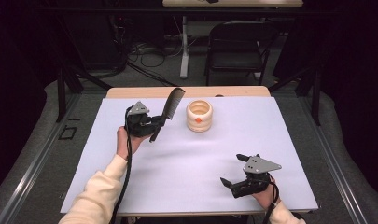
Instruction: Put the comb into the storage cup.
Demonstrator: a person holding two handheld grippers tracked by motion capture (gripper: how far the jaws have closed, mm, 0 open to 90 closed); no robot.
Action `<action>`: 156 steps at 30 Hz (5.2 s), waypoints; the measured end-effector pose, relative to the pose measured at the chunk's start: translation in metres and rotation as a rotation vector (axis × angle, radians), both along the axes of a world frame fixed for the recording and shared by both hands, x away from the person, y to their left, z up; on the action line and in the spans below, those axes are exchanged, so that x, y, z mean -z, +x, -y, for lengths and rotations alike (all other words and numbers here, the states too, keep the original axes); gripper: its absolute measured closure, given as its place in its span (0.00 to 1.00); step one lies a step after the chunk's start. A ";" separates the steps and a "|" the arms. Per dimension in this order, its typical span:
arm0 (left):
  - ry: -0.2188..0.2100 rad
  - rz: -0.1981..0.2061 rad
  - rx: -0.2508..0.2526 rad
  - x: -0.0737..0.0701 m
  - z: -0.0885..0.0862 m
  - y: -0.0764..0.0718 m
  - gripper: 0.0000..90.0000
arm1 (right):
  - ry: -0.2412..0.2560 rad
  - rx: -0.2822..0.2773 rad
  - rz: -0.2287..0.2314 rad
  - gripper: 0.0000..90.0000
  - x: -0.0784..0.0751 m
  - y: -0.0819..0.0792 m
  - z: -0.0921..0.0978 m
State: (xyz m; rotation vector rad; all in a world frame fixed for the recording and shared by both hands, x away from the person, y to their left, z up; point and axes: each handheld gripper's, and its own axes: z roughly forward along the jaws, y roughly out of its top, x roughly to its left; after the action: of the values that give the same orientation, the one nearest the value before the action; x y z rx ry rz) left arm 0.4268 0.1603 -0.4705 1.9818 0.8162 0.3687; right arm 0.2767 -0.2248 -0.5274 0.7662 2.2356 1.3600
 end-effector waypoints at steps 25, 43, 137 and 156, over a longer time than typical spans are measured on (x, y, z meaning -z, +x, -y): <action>-0.042 0.008 0.020 -0.006 0.014 0.011 0.80 | -0.001 0.002 0.000 0.00 0.000 0.000 0.000; -0.032 0.004 0.025 0.000 0.030 0.020 0.80 | 0.000 0.008 0.001 0.00 0.000 -0.001 0.001; -0.106 0.090 0.008 -0.040 0.081 0.052 0.80 | 0.006 0.005 0.002 0.00 -0.001 -0.001 0.002; -0.133 0.120 -0.010 -0.045 0.091 0.057 0.80 | 0.010 0.004 0.003 0.00 -0.001 -0.002 0.002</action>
State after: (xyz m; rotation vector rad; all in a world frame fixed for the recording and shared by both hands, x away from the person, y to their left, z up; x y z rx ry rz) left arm 0.4835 0.0696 -0.4253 1.8150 0.7550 0.4237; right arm 0.2751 -0.2272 -0.5268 0.7710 2.2256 1.3709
